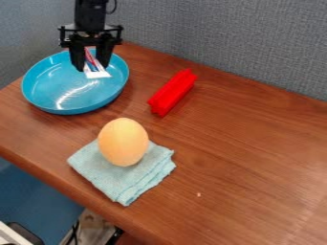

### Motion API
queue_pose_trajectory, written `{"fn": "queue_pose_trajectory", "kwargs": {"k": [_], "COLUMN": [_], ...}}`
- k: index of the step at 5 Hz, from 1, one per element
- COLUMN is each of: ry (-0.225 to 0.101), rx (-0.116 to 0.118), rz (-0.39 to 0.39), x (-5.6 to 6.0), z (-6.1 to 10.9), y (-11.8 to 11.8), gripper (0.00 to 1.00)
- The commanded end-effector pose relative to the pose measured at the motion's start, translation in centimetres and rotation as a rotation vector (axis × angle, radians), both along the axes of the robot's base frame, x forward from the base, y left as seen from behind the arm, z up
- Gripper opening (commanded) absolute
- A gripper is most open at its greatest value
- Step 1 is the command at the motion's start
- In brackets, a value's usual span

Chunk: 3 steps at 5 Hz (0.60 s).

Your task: Put the toothpaste on the blue plate

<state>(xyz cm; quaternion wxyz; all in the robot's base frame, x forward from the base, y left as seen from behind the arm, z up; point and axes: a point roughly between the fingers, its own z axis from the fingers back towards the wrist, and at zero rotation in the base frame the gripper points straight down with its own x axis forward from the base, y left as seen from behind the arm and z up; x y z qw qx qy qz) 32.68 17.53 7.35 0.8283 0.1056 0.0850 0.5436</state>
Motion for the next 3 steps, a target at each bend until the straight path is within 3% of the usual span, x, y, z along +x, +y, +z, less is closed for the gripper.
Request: {"fn": "queue_pose_trajectory", "kwargs": {"k": [1, 3], "ry": [-0.041, -0.036], "rx": [0.032, 0.025], "rz": [0.000, 0.004], "x": [0.24, 0.19], "z": [1.63, 1.35], "y": [1.32, 1.62], "gripper": [0.00, 0.00]}}
